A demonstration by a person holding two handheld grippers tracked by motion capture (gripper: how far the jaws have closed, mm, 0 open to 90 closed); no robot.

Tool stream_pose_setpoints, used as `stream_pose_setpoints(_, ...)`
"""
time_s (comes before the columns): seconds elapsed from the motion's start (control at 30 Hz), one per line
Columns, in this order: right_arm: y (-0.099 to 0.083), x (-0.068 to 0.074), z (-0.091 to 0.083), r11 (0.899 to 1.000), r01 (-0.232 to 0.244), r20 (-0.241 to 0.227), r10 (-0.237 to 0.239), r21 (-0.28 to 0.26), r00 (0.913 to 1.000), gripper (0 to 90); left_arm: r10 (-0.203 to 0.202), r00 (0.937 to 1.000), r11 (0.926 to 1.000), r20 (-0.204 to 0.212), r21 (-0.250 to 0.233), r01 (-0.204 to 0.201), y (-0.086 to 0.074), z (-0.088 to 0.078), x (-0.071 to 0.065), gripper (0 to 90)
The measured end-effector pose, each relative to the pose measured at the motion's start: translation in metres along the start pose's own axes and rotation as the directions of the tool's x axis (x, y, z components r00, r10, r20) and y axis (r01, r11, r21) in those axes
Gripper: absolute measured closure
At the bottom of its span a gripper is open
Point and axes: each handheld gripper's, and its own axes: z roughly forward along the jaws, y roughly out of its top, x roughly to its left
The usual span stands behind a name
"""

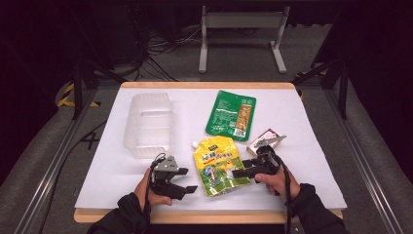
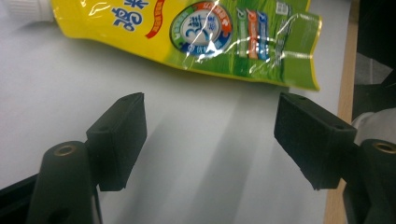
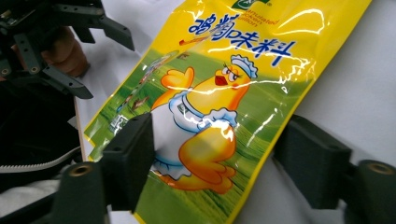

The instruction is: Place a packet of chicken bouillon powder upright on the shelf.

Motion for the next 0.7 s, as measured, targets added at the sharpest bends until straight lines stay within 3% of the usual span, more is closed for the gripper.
stream_pose_setpoints(0.17, -0.002, 0.0, 0.001, 1.0, -0.005, -0.045, 0.005, 0.007, 0.999, 42.6, -0.046, 0.9986, 0.9988, 0.027, 0.016, 0.046, 0.004, 0.009, 0.004, 24.1)
stream_pose_setpoints(0.23, -0.003, 0.0, 0.001, 1.0, 0.001, -0.057, -0.001, 0.01, 0.9984, 45.4, -0.077, 0.9965, 0.997, 0.033, 0.013, 0.076, 0.006, 0.011, 0.006, 23.3)
stream_pose_setpoints(0.4, -0.004, 0.003, 0.001, 0.999, 0.034, -0.071, -0.033, 0.013, 0.9969, 54.4, -0.11, 0.993, 0.9939, 0.043, 0.008, 0.11, 0.011, 0.016, 0.008, 21.8)
stream_pose_setpoints(0.57, -0.005, 0.008, 0.0, 0.997, 0.083, -0.075, -0.082, 0.004, 0.9938, 61.8, -0.143, 0.9883, 0.9895, 0.051, -0.013, 0.144, 0.014, 0.018, 0.013, 31.9)
stream_pose_setpoints(0.7, -0.005, 0.014, -0.003, 0.988, 0.156, -0.05, -0.156, -0.011, 0.9864, 70.1, -0.129, 0.9906, 0.9893, 0.046, -0.063, 0.132, 0.02, 0.014, 0.012, 46.2)
